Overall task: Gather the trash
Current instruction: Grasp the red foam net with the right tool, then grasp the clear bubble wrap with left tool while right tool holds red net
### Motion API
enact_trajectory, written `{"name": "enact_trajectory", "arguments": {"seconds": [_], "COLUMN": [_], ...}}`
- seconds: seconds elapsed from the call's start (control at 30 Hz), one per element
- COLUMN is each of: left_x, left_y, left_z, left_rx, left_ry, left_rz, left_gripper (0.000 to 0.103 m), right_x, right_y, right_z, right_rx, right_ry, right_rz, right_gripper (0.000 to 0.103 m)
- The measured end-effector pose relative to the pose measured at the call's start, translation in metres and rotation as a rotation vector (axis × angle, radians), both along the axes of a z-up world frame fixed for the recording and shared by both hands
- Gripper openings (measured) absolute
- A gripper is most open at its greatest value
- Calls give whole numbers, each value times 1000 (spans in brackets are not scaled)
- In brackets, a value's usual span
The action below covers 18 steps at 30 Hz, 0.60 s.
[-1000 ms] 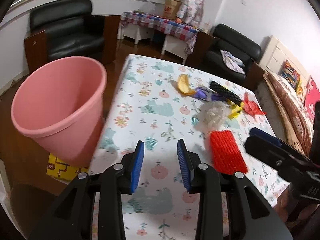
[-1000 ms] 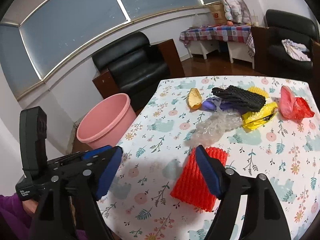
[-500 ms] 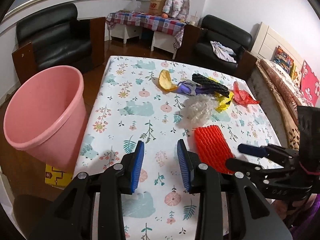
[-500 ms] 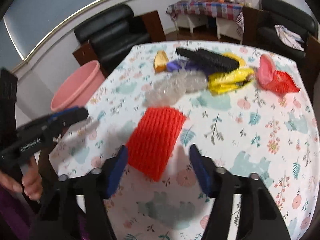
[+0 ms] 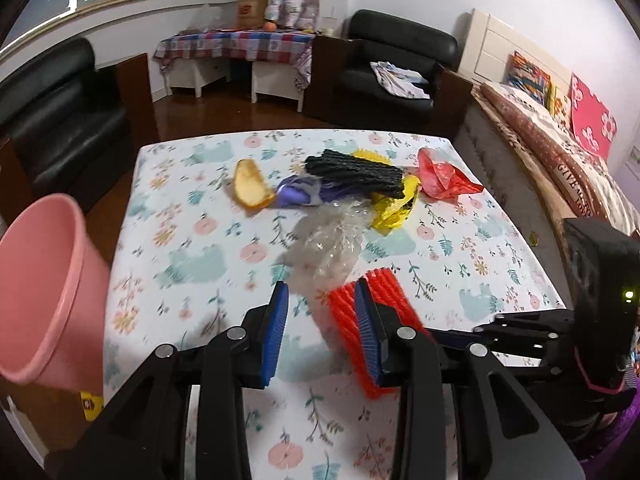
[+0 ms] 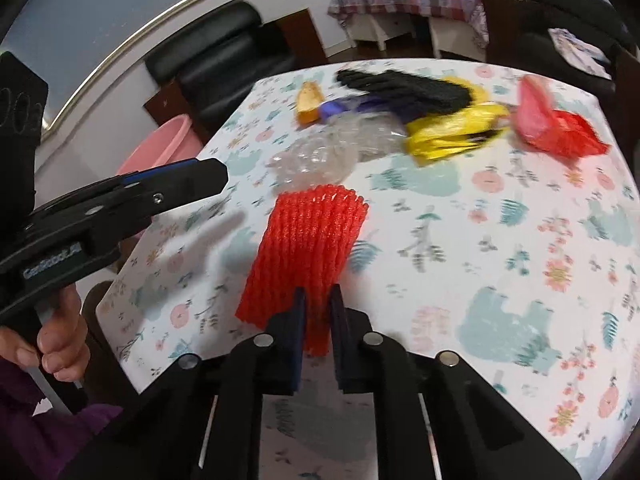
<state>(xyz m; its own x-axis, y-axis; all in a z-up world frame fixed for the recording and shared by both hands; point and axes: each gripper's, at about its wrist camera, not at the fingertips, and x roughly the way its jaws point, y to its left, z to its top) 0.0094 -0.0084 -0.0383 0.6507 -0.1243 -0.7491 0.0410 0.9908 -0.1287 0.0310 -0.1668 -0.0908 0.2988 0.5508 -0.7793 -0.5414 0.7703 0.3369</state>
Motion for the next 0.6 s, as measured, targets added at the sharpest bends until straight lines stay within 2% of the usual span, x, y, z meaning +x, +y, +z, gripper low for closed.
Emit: {"name": "enact_trajectory", "arguments": {"seconds": [0.13,0.27,0.43,0.5,0.6], "left_x": [16,26,33,34,40], "left_y": [-5,-10,-23,-30,-40], "left_z": [-6,-12,-14,-13,-17], "left_rx": [9,-40,-84,-75,-11], "left_ry": [23,52,60,54,56], "left_rz": [-20,-31,-56,-72,-75], "left_gripper": [34,34,34,34,34], "right_x": [5,8,7,6,7], "right_y": [-18,-32,-27,-29,-29], "right_z": [0,-3,-4,-4,-5], "right_rx": [-8,-3,-12,-11,-8], "right_ry": [-8,10,2,4,7], "right_rz": [-48,-78,-69,-67,-66], "right_gripper": [11,11,11,11,11]}}
